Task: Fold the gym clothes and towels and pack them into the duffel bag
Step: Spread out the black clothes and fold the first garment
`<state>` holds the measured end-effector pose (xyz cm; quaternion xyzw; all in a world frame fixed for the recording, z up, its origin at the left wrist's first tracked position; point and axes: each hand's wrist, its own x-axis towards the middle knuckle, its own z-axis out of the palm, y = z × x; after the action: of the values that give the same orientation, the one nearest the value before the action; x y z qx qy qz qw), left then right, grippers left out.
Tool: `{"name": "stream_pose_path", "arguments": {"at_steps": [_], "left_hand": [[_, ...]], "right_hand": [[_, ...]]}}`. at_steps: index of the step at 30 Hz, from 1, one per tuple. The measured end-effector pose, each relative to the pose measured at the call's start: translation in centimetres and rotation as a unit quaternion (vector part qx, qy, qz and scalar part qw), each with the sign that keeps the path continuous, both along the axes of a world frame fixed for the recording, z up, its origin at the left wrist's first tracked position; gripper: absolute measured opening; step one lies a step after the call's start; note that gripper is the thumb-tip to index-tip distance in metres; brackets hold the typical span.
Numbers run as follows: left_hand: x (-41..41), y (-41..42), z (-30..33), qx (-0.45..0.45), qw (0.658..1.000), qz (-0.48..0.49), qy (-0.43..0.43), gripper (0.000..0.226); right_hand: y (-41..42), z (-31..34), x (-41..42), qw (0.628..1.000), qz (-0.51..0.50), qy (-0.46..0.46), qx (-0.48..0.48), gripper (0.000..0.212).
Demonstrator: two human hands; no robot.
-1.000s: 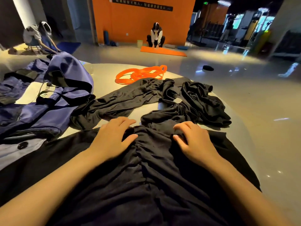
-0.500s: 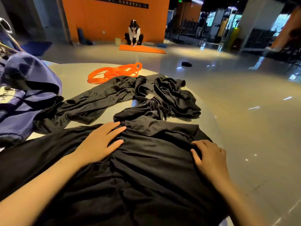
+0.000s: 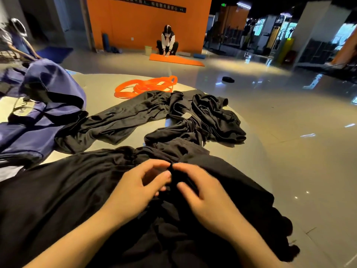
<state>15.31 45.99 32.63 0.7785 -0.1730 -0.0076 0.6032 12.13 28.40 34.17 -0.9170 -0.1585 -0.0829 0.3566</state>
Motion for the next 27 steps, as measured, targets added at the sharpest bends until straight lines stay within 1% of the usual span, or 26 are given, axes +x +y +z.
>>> {"name": "stream_pose_path", "arguments": {"at_steps": [1,2,3,4,5,8,10,13,15,17,20,21,22,24,25,27], "left_hand": [[-0.3,0.1,-0.5,0.013,1.0,0.008,-0.003,0.011],[-0.4,0.3,-1.0,0.042,0.999,0.013,-0.024,0.015],[-0.5,0.5,-1.3,0.08,0.995,0.017,-0.052,0.025],[-0.5,0.7,-1.4,0.107,0.991,0.021,-0.078,0.033],[-0.5,0.9,-1.5,0.117,0.989,0.024,-0.092,0.035],[-0.8,0.6,-1.6,0.118,0.989,0.01,-0.093,0.034],[-1.0,0.3,-1.8,0.147,0.983,-0.001,-0.107,0.033],[-1.3,0.1,-2.0,0.178,0.972,0.017,-0.15,0.033],[-1.7,-0.4,-1.3,0.202,0.961,0.036,-0.187,0.037],[-2.4,-1.1,-0.7,0.239,0.947,0.046,-0.209,0.043],[-3.4,-2.8,-0.2,0.359,0.897,0.089,-0.241,0.058],[-3.6,-3.4,0.0,0.389,0.889,0.1,-0.221,0.06],[-3.5,-4.0,-0.2,0.397,0.89,0.105,-0.199,0.057],[-3.3,-4.4,-0.8,0.356,0.917,0.103,-0.147,0.042],[-3.1,-4.5,-1.0,0.312,0.939,0.086,-0.118,0.035],[-3.0,-4.4,-0.8,0.196,0.974,0.065,-0.098,0.027]], "right_hand": [[0.8,-0.5,-0.8,1.0,0.017,0.015,-0.02,0.048],[1.2,-1.0,-1.6,0.999,0.018,0.031,-0.037,0.055],[1.4,-1.3,-2.3,0.998,0.011,0.042,-0.049,0.06],[1.4,-1.4,-3.0,0.998,0.002,0.047,-0.051,0.063],[1.4,-1.4,-3.7,0.998,-0.005,0.048,-0.043,0.064],[0.7,-0.4,-5.6,0.999,-0.027,0.042,-0.021,0.063],[-0.5,0.4,-6.5,0.997,-0.055,0.03,-0.042,0.057],[-4.0,0.8,-6.6,0.991,-0.107,-0.043,-0.068,0.042],[-6.5,0.4,-5.9,0.984,-0.154,-0.039,-0.082,0.037],[-8.6,-0.1,-4.7,0.977,-0.171,-0.019,-0.125,0.035],[-10.2,-1.4,-2.7,0.974,-0.152,0.048,-0.162,0.037],[-10.3,-2.0,-2.2,0.973,-0.144,0.067,-0.165,0.036],[-10.3,-2.6,-1.7,0.971,-0.141,0.078,-0.175,0.034],[-10.1,-3.3,-1.0,0.968,-0.147,0.076,-0.188,0.023],[-10.1,-3.4,-0.7,0.97,-0.153,0.068,-0.178,0.017],[-10.0,-2.9,-0.2,0.978,-0.16,0.053,-0.125,0.012]]}}
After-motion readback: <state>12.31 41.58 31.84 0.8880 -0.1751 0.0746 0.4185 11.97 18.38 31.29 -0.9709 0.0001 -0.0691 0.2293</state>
